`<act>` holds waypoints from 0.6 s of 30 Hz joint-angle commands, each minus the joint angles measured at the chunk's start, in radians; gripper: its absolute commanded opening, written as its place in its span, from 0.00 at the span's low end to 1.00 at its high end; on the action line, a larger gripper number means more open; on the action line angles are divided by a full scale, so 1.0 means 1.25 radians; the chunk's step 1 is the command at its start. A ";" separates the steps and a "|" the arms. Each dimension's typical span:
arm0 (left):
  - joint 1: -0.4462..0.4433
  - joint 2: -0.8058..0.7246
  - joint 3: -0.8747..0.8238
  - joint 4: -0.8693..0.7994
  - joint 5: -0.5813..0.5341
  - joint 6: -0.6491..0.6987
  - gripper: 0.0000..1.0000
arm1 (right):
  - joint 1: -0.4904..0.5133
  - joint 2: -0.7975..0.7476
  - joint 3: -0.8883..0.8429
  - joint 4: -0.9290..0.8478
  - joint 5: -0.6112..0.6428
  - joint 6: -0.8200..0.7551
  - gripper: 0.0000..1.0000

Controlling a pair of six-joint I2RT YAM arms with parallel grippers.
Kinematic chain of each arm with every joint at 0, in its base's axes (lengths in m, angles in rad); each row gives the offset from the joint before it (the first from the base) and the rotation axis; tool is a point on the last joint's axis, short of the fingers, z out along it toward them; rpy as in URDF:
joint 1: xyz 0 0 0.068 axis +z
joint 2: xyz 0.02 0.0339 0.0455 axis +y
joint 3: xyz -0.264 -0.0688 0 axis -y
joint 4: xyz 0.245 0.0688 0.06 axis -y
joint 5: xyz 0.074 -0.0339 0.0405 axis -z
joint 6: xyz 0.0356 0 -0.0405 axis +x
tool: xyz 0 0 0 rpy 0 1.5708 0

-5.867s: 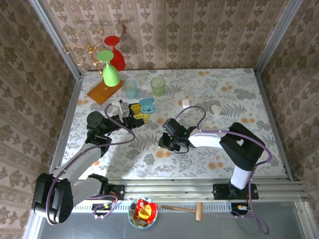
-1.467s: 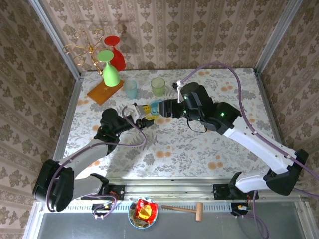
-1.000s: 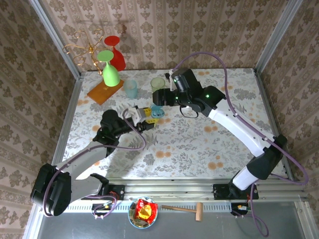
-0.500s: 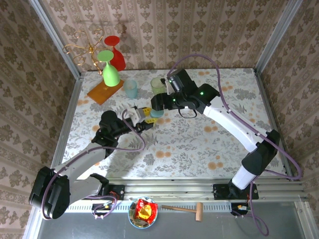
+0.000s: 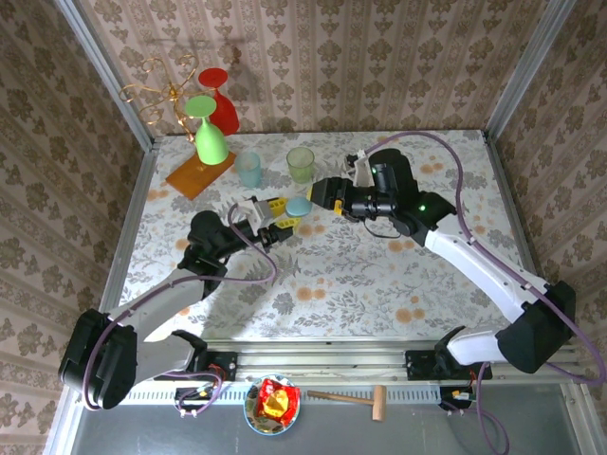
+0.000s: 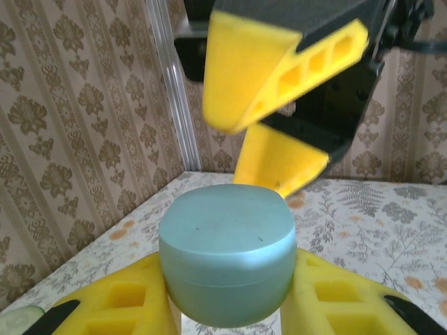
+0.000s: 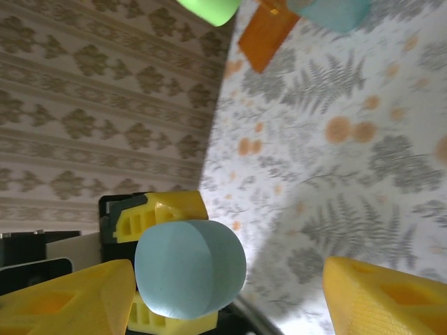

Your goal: Insert the wireless bluetooth earbuds into the charging case

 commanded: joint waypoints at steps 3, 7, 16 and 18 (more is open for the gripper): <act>-0.018 0.005 0.029 0.101 0.006 -0.058 0.25 | 0.004 -0.018 -0.079 0.302 -0.138 0.237 0.67; -0.026 0.009 0.031 0.113 -0.014 -0.060 0.25 | 0.005 -0.012 -0.118 0.414 -0.169 0.311 0.51; -0.026 0.015 0.023 0.103 -0.058 -0.045 0.26 | 0.005 -0.016 -0.144 0.488 -0.168 0.367 0.18; -0.026 0.015 0.023 0.096 -0.063 -0.041 0.28 | 0.003 -0.016 -0.143 0.488 -0.163 0.369 0.16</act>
